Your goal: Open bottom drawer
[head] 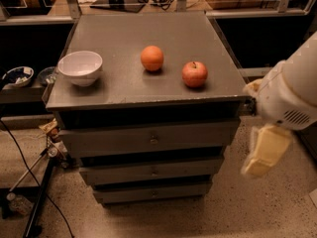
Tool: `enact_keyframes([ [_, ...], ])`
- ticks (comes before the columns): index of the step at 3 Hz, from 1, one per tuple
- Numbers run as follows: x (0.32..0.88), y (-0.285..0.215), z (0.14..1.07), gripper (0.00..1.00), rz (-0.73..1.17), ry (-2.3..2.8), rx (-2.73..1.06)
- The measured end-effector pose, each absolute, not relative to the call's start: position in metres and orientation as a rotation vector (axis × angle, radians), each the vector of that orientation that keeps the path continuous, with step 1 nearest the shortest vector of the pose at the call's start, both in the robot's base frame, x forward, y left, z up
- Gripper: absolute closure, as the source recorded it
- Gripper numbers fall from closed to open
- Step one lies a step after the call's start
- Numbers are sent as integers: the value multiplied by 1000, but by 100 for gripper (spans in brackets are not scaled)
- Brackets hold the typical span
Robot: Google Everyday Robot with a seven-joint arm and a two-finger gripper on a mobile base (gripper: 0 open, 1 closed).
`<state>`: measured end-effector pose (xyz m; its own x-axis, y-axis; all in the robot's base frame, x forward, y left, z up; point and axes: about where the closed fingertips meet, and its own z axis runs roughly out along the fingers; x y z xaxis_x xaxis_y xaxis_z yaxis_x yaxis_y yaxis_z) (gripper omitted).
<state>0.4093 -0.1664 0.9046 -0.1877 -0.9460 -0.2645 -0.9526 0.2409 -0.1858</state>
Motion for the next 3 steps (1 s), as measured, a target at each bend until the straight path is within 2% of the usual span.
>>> enact_keyframes([
  [1, 402, -148, 862, 0, 33, 2210, -1770],
  [2, 400, -147, 859, 0, 33, 2211, -1769],
  [3, 402, -120, 801, 0, 31, 2215, -1779],
])
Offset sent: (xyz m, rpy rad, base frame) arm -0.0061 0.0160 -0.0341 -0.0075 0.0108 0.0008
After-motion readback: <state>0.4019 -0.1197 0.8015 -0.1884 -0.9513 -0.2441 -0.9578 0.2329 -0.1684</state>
